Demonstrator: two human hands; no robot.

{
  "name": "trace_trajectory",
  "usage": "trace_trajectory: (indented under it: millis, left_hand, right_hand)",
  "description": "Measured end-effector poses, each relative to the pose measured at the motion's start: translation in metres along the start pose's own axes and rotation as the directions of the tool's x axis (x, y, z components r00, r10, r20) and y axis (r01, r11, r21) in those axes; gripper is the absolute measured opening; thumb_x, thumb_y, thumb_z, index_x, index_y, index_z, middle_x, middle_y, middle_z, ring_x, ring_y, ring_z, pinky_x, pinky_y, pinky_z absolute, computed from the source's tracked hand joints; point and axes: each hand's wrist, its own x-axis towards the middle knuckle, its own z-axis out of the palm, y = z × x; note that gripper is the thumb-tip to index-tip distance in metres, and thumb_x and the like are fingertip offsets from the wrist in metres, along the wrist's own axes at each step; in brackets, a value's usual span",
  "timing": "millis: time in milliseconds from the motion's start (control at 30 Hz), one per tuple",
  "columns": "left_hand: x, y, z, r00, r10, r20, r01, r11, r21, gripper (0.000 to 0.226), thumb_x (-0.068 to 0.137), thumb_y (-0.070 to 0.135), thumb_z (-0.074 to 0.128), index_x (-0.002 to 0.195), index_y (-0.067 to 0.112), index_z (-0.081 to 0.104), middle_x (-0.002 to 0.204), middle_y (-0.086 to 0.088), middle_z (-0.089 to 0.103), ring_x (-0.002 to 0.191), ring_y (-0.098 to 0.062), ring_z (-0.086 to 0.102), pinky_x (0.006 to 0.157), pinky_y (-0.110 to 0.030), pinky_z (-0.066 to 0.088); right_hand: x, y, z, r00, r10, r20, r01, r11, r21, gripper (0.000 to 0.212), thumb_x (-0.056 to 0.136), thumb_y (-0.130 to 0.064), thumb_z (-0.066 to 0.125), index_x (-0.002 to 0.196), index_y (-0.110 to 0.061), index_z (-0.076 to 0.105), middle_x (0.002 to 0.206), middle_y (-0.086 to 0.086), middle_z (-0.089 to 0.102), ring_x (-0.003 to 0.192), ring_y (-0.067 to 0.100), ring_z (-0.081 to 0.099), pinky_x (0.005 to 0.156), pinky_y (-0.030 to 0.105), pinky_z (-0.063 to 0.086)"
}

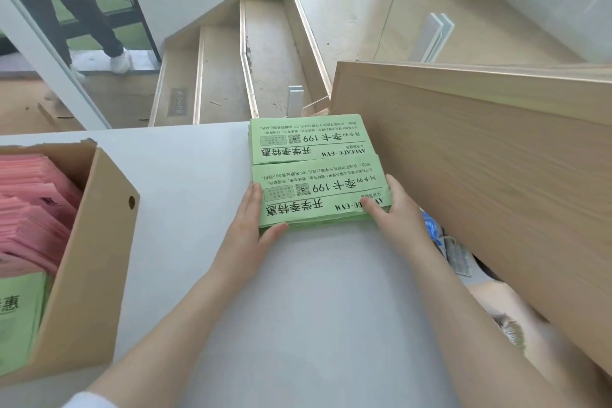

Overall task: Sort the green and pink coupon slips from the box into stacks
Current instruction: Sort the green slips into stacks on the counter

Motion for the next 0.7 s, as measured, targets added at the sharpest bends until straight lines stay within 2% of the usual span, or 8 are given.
trace_trajectory:
  millis: [100, 167, 233, 300, 367, 467, 567, 700]
  left_hand:
    - [-0.004, 0.003, 0.0, 1.0, -0.005, -0.025, 0.005, 1.0, -0.003, 0.083, 0.088, 0.021, 0.06, 0.148, 0.015, 0.003, 0.156, 0.004, 0.0, 0.133, 0.008, -0.002, 0.108, -0.011, 0.002]
    - [-0.007, 0.005, -0.005, 1.0, 0.012, -0.02, -0.011, 0.999, 0.04, 0.09, 0.085, 0.024, 0.064, 0.148, 0.018, 0.0, 0.156, 0.004, -0.002, 0.133, 0.008, -0.004, 0.106, -0.01, 0.0]
    - [-0.013, 0.01, -0.016, 0.999, 0.041, -0.024, -0.038, 0.993, 0.108, 0.085, 0.086, 0.027, 0.063, 0.148, 0.021, 0.005, 0.156, 0.005, -0.002, 0.136, 0.005, -0.002, 0.105, -0.011, 0.001]
    - [-0.023, 0.02, -0.032, 0.994, 0.099, -0.054, -0.09, 0.985, 0.148, 0.07, 0.088, 0.026, 0.06, 0.146, 0.02, 0.02, 0.155, 0.006, 0.008, 0.14, -0.002, 0.007, 0.106, -0.013, 0.006]
    - [-0.036, 0.032, -0.052, 0.979, 0.18, -0.091, -0.16, 0.968, 0.194, 0.054, 0.089, 0.023, 0.059, 0.139, 0.018, 0.038, 0.149, 0.006, 0.027, 0.133, -0.001, 0.026, 0.104, -0.01, 0.016]
    - [-0.06, 0.045, -0.091, 0.959, 0.257, -0.118, -0.216, 0.935, 0.281, 0.04, 0.088, 0.033, 0.056, 0.126, 0.019, 0.053, 0.122, 0.013, 0.053, 0.099, 0.007, 0.047, 0.088, -0.013, 0.036]
    - [-0.086, 0.041, -0.138, 0.939, 0.304, -0.161, -0.239, 0.913, 0.33, 0.05, 0.08, 0.048, 0.043, 0.117, 0.019, 0.06, 0.105, 0.019, 0.057, 0.092, 0.005, 0.054, 0.078, -0.011, 0.042]
    - [-0.119, 0.007, -0.21, 0.939, 0.294, -0.178, -0.205, 0.895, 0.395, 0.048, 0.078, 0.044, 0.042, 0.111, 0.017, 0.064, 0.095, 0.017, 0.06, 0.084, 0.01, 0.054, 0.072, -0.005, 0.041]
  right_hand:
    - [-0.001, -0.003, -0.001, 1.0, 0.005, 0.008, -0.004, 0.999, -0.035, 0.045, 0.089, -0.028, 0.059, 0.13, -0.02, 0.044, 0.129, -0.005, 0.055, 0.119, 0.011, 0.048, 0.089, 0.027, 0.037]
    - [-0.007, -0.009, -0.002, 0.999, 0.027, -0.034, -0.03, 0.995, -0.091, 0.058, 0.091, -0.027, 0.057, 0.141, -0.013, 0.031, 0.145, 0.002, 0.038, 0.132, 0.014, 0.034, 0.101, 0.027, 0.028]
    - [-0.017, -0.019, 0.001, 0.987, -0.069, -0.148, 0.048, 0.989, -0.143, 0.059, 0.091, -0.025, 0.056, 0.142, -0.007, 0.03, 0.149, 0.006, 0.031, 0.138, 0.017, 0.026, 0.106, 0.024, 0.02]
    - [-0.029, -0.038, 0.01, 0.945, -0.246, -0.214, 0.212, 0.962, -0.17, 0.046, 0.091, -0.022, 0.056, 0.132, -0.005, 0.045, 0.141, 0.009, 0.043, 0.133, 0.021, 0.034, 0.106, 0.023, 0.022]
    - [-0.04, -0.063, 0.027, 0.906, -0.391, -0.16, 0.369, 0.917, -0.152, 0.035, 0.087, -0.021, 0.054, 0.118, -0.005, 0.057, 0.128, 0.008, 0.054, 0.123, 0.021, 0.044, 0.104, 0.022, 0.027]
    - [-0.056, -0.108, 0.056, 0.851, -0.525, 0.012, 0.525, 0.85, -0.04, 0.024, 0.085, -0.019, 0.053, 0.104, -0.009, 0.064, 0.115, 0.0, 0.06, 0.109, 0.02, 0.054, 0.093, 0.02, 0.035]
    - [-0.073, -0.149, 0.085, 0.784, -0.607, 0.132, 0.607, 0.793, 0.042, 0.02, 0.085, -0.019, 0.053, 0.099, -0.012, 0.066, 0.108, -0.004, 0.062, 0.103, 0.019, 0.059, 0.087, 0.024, 0.04]
    - [-0.1, -0.197, 0.122, 0.666, -0.718, 0.2, 0.717, 0.691, 0.093, 0.018, 0.087, -0.017, 0.053, 0.096, -0.011, 0.066, 0.104, -0.001, 0.065, 0.1, 0.016, 0.059, 0.085, 0.019, 0.041]
